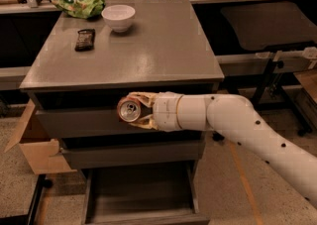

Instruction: Pick coke can from bottom drawer and place on counter

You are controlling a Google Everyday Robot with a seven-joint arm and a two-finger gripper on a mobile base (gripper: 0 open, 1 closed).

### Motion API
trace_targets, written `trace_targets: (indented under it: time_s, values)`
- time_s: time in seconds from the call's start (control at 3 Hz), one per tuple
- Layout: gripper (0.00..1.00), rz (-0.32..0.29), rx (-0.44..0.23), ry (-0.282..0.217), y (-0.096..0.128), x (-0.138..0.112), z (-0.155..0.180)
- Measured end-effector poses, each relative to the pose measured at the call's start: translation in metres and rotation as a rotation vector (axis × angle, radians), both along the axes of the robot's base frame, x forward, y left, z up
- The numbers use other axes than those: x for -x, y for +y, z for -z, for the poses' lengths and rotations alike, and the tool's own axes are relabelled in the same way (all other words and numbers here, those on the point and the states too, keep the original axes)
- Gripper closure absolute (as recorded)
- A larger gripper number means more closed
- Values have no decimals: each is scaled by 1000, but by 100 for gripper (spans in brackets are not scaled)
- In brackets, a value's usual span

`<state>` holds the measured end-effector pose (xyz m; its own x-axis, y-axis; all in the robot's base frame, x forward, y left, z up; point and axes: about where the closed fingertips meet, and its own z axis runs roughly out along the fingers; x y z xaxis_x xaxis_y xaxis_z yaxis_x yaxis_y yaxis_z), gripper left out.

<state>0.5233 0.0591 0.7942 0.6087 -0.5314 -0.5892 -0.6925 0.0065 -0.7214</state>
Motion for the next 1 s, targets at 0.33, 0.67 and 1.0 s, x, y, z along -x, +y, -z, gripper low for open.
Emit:
trace_targets:
  time_s: [0.33,0.67,1.0]
  values:
    - [100,-21,23,-87,0,-3,-45]
    - [100,-23,40,-164,-3,-12,-89]
    - [100,-4,54,-170,-4,-35,-116]
